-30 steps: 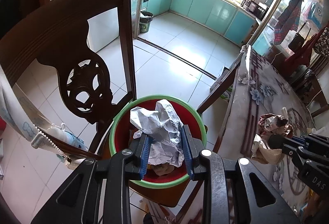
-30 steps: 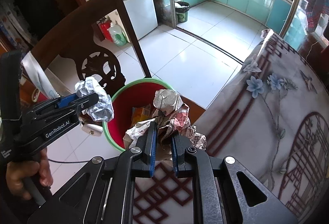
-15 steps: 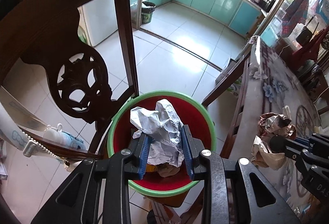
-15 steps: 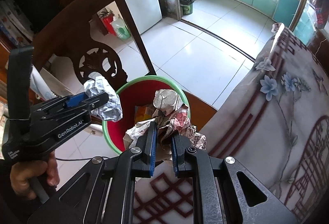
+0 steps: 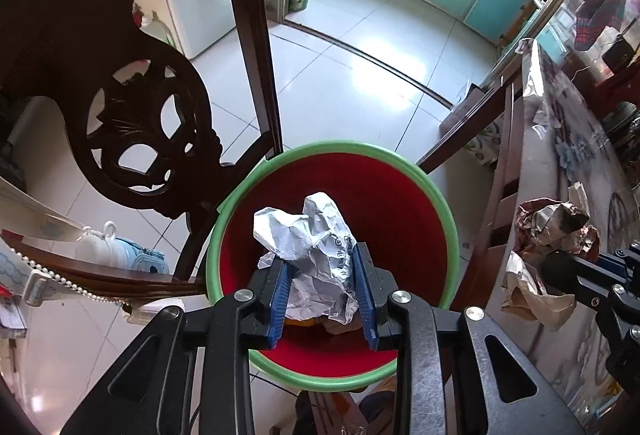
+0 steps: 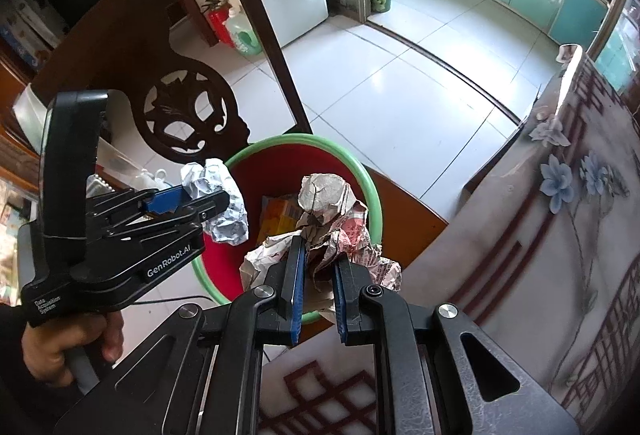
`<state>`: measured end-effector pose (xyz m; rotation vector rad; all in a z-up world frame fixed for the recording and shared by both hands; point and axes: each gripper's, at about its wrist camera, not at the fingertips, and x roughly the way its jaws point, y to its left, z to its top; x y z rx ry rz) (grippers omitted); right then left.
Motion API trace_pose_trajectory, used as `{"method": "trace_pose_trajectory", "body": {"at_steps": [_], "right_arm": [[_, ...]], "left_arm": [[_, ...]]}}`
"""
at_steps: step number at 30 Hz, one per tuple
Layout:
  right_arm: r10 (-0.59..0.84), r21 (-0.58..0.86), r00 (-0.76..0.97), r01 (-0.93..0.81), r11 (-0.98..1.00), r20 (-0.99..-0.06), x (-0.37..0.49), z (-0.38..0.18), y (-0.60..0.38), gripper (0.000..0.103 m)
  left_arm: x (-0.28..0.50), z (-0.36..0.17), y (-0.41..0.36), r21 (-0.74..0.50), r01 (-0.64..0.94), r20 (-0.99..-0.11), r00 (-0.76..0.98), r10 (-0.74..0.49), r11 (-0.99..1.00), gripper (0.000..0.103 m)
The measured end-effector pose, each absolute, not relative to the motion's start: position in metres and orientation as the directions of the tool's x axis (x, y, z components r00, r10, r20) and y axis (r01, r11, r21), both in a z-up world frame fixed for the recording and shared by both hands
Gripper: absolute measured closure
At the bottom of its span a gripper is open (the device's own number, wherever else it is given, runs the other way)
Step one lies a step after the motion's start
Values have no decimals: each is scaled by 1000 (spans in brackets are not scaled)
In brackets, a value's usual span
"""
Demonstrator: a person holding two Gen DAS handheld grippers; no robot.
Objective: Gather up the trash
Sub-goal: 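Carry the foil and crumpled paper over the red bucket and open both grippers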
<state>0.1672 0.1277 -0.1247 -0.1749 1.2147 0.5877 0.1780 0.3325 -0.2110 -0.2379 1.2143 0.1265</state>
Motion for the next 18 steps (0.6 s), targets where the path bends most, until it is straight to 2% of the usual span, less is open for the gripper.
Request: {"method": "trace_pose_trajectory", "body": {"at_steps": [10, 13, 15, 18], "right_arm": [[353, 203, 214, -511, 835, -911, 172, -125, 128, 91], [358, 213, 211, -502, 838, -910, 171, -125, 126, 83], [363, 219, 222, -489, 844, -905, 170, -122, 123, 70], [361, 210, 250, -478, 853, -898, 165, -115, 118, 61]], "left_arm": [[185, -220, 330, -115, -229, -945, 326, -35, 967, 71], [185, -222, 331, -110, -234, -947, 319, -31, 966, 71], [185, -224, 333, -108, -233, -949, 314, -30, 967, 68], [183, -224, 334, -108, -233, -949, 315, -30, 967, 61]]}}
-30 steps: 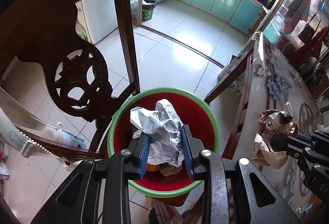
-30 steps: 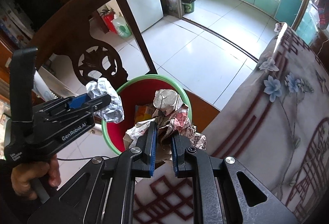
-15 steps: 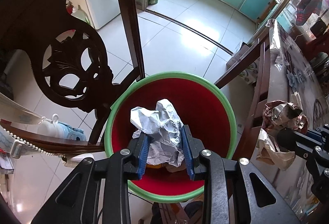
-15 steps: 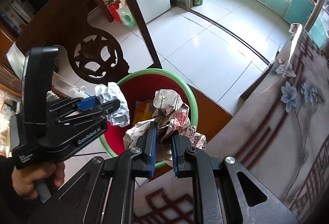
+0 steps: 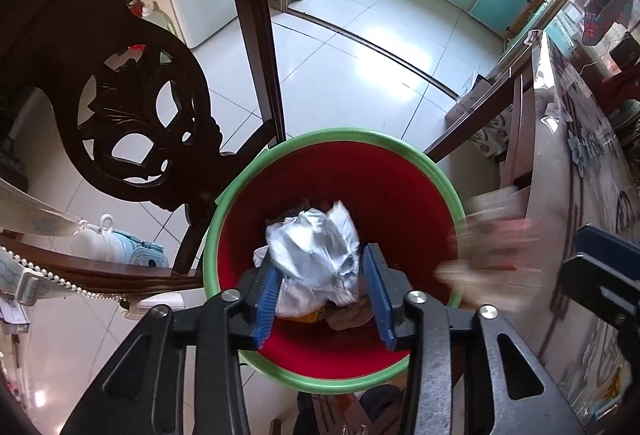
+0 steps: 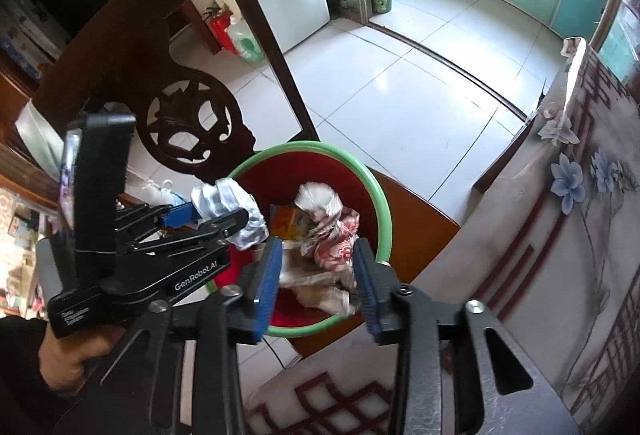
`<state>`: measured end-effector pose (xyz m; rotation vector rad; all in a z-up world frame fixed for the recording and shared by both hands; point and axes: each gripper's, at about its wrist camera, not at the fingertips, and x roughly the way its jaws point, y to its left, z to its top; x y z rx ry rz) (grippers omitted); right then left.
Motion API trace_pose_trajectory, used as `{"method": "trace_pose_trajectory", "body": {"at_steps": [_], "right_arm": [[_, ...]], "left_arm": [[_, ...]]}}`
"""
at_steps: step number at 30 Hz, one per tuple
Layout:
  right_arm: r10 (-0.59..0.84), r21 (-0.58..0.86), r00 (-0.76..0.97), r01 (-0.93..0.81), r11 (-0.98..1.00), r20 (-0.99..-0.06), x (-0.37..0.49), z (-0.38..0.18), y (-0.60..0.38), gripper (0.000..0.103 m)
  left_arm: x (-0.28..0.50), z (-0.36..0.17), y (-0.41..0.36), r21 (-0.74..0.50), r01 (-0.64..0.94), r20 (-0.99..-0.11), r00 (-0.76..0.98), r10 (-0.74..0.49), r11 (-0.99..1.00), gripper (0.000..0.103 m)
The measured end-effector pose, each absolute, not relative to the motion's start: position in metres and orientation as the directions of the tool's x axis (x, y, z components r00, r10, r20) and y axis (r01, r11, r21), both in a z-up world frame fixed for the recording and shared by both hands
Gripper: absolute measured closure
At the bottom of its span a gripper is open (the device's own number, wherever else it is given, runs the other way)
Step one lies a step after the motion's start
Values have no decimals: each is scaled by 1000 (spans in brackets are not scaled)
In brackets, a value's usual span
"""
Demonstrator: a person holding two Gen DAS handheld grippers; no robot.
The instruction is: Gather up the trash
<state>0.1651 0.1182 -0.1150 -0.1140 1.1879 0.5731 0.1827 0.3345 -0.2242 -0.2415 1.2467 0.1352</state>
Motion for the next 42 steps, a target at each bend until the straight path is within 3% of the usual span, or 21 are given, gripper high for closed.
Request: {"method": "trace_pose_trajectory", "body": {"at_steps": [2, 3, 8, 13, 17, 19, 24, 34, 38, 42], "right_arm": [[361, 207, 268, -467, 860, -893, 162, -110, 114, 53], [362, 209, 277, -458, 864, -890, 159, -107, 110, 50], [333, 180, 315, -429, 885, -889, 141, -93, 87, 48], [302, 139, 400, -388, 911, -865, 117, -64, 53, 34], [287, 104, 489, -368, 924, -824, 96, -35, 21, 19], [285, 99, 526, -354, 930, -801, 86, -22, 5, 19], [273, 101, 605, -303, 948, -748, 58, 7, -45, 5], [235, 73, 728, -247, 966, -644, 6, 51, -119, 1], [174, -4, 822, -210, 978, -543, -15, 73, -130, 1], [186, -16, 849, -222, 975, -495, -28, 89, -138, 0]], "left_arm": [[181, -224, 335, -111, -233, -946, 324, -30, 966, 45], [181, -226, 334, -109, -231, -945, 325, -29, 967, 42], [180, -229, 325, -91, -220, -949, 316, -17, 971, 40], [150, -184, 300, -104, -192, -902, 433, -11, 976, 40], [119, -137, 273, -121, -187, -850, 527, -5, 975, 29], [102, -114, 252, -112, -187, -826, 564, 13, 976, 24], [69, -73, 211, -180, -164, -772, 635, -35, 970, 23], [2, 11, 133, -245, -95, -511, 859, -45, 965, 18], [-17, 35, 109, -200, -97, -457, 890, -5, 975, 7], [-38, 61, 91, -237, 7, -361, 928, -95, 971, 7]]}}
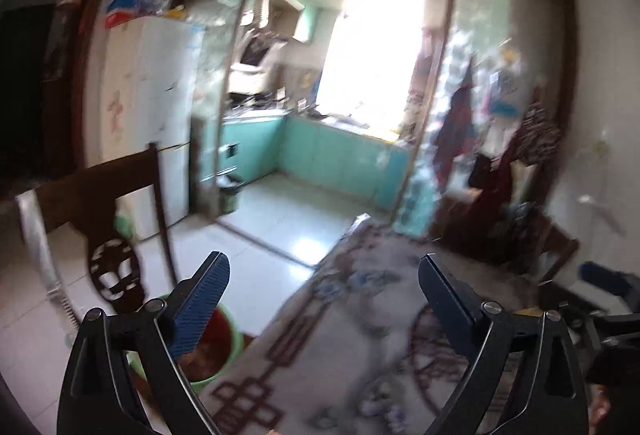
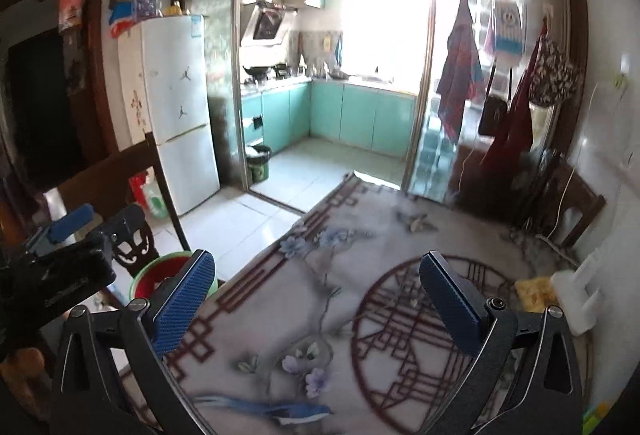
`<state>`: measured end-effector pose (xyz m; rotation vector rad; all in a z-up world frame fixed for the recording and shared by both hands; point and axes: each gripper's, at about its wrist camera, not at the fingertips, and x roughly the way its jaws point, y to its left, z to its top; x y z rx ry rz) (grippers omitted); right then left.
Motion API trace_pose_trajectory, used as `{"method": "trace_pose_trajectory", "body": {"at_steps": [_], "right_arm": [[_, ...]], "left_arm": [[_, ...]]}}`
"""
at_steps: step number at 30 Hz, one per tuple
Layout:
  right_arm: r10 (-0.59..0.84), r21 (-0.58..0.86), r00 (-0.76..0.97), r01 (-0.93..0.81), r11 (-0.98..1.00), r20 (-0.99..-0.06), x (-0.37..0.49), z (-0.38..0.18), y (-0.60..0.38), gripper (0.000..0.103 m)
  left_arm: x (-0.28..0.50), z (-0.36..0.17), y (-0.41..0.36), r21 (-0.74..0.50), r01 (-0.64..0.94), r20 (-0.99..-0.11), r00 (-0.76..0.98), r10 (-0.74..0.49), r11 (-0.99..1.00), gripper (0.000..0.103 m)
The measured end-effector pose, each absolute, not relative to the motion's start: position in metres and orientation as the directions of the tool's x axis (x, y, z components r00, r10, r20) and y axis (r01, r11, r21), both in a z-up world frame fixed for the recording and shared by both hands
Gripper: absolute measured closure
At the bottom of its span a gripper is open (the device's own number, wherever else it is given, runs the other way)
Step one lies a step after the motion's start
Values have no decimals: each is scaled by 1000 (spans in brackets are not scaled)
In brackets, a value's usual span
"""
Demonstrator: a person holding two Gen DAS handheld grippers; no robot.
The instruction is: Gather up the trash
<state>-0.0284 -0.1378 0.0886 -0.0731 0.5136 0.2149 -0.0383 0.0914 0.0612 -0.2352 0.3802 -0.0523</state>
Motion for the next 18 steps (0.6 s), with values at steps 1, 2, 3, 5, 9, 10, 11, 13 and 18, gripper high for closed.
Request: {"method": "trace_pose_trajectory", "body": {"at_steps": [1, 2, 3, 5, 9, 10, 11, 13, 18], "right_arm": [[195, -4, 850, -226, 974, -489, -30, 90, -140, 0], [206, 13, 852, -228, 974, -482, -31, 92, -144, 0], [210, 25, 855, -225, 974, -475, -32, 93, -147, 0], [210, 31, 859, -222, 975, -467, -34, 92, -150, 0], [242, 59, 848, -243, 968, -472, -35, 90, -157, 0], [242, 61, 848, -242, 968, -471, -39, 90, -161, 0], [236, 61, 849, -236, 970, -472, -39, 89, -162, 0], [230, 62, 851, -228, 972, -473, -40, 89, -164, 0], [218, 71, 849, -210, 975, -481, -38, 87, -169, 0]], "left_arm": [[-41, 65, 89, -241, 31, -350, 929, -117, 970, 7], [-44, 71, 85, -239, 58, -337, 931, -139, 969, 7], [-46, 76, 80, -230, 63, -333, 932, -139, 971, 7], [-50, 85, 71, -203, 37, -340, 934, -106, 978, 7], [-62, 90, 62, -179, -31, -318, 948, -28, 983, 7], [-64, 89, 60, -179, -38, -318, 948, -22, 983, 7], [-64, 88, 59, -178, -34, -324, 946, -26, 983, 7], [-62, 85, 56, -165, -29, -342, 939, -30, 986, 7], [-58, 79, 51, -150, -43, -379, 925, -18, 988, 7]]}}
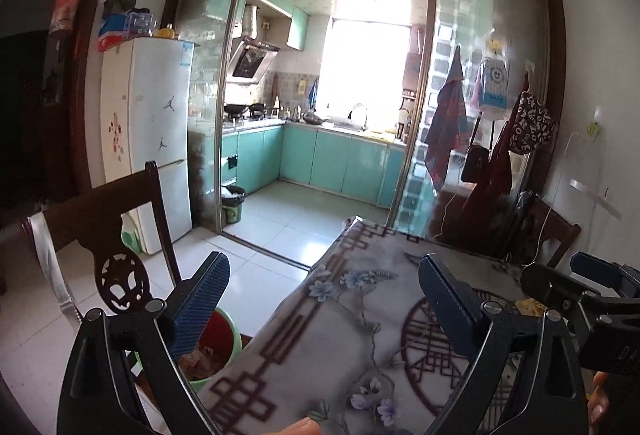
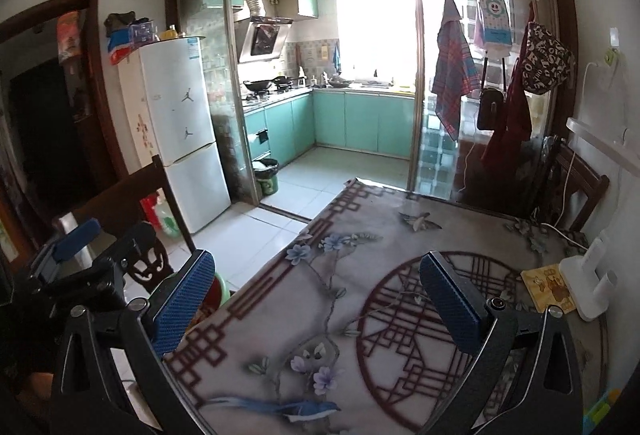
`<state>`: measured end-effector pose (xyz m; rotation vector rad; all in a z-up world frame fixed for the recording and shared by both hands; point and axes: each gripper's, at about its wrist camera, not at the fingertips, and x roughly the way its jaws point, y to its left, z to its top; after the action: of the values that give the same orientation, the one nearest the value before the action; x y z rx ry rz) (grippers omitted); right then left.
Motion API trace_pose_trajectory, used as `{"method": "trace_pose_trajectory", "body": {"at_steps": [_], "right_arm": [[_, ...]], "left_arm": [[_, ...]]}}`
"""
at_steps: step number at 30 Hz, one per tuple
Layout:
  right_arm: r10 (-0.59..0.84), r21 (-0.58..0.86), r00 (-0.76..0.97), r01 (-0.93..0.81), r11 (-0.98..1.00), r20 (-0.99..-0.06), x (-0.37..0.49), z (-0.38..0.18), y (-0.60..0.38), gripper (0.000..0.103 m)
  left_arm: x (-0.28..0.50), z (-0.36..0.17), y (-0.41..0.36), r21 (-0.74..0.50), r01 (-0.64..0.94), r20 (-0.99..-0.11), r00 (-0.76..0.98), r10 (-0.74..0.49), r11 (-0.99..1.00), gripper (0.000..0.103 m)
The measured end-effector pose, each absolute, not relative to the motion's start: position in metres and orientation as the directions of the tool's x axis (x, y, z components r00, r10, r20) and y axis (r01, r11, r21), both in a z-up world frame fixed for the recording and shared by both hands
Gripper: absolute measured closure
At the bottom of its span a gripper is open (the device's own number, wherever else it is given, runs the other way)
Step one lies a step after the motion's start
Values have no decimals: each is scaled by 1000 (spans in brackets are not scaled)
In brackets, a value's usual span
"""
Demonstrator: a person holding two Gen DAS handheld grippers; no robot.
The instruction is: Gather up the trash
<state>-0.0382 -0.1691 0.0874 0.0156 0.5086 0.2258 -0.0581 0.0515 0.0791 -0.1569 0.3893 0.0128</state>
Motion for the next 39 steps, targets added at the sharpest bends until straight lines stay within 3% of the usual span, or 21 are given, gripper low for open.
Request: {"method": "trace_pose_trajectory", "body": {"at_steps": [39], "right_arm": [[209, 76, 842, -197, 977, -498, -31, 85, -168, 0]], "left_arm": [[-37, 61, 57, -147, -86, -463, 886, 8, 985, 7]]}}
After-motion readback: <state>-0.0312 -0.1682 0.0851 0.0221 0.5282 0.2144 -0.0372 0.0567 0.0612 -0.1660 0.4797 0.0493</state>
